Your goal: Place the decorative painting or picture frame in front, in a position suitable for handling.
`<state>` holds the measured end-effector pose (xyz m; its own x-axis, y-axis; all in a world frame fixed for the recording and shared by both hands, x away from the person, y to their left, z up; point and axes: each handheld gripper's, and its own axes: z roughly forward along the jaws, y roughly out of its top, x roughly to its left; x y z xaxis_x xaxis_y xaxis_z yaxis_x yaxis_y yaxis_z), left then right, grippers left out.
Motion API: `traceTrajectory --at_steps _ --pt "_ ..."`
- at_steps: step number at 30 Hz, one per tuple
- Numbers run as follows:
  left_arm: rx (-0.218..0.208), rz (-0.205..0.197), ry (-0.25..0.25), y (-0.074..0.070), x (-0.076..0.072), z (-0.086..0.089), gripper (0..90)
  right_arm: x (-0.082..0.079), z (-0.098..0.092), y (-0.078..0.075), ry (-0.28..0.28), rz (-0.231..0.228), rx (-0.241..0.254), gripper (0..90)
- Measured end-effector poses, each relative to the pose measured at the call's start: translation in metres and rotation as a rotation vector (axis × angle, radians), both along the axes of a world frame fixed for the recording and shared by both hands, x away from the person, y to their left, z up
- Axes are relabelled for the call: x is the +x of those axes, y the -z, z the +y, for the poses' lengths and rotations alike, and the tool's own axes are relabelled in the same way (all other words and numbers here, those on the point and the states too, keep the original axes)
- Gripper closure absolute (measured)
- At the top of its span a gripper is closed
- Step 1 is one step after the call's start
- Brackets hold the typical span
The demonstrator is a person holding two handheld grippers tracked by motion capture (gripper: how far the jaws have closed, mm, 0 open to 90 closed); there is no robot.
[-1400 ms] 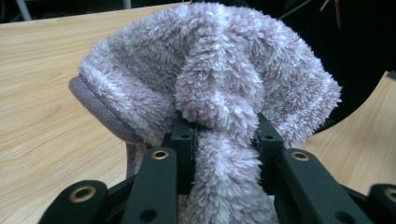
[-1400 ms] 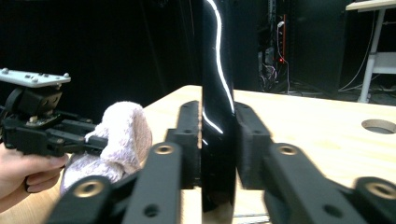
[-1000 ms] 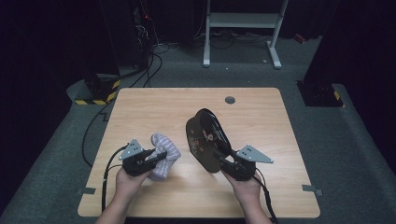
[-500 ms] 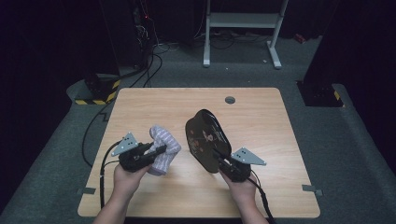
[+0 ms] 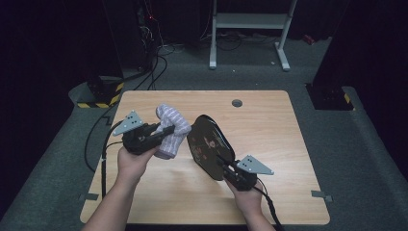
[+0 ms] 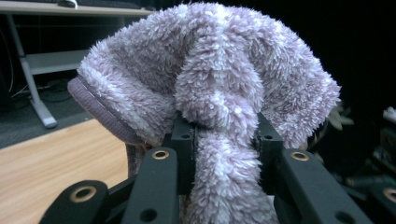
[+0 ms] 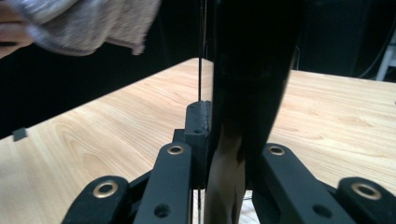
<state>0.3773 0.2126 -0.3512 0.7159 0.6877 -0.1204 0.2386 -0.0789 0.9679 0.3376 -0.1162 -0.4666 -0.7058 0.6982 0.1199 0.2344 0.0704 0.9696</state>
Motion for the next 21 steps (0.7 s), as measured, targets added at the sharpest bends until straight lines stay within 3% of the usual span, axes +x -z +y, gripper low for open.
traceTrajectory --at_steps 4,12,17,21 --pt "0.007 -0.015 0.008 -0.011 0.004 -0.014 68.8 -0.003 0.001 0.001 -0.024 0.001 0.011 80.8" --pt "0.010 -0.023 0.001 -0.021 0.010 -0.022 69.0 -0.006 0.003 0.007 -0.046 0.007 0.018 80.7" --pt "-0.015 -0.033 0.014 -0.028 0.010 -0.026 69.2 -0.008 0.003 0.009 -0.068 -0.008 0.002 80.5" --pt "-0.022 -0.040 0.036 -0.035 0.012 -0.041 69.2 -0.011 0.000 0.011 -0.080 -0.016 0.003 80.3"
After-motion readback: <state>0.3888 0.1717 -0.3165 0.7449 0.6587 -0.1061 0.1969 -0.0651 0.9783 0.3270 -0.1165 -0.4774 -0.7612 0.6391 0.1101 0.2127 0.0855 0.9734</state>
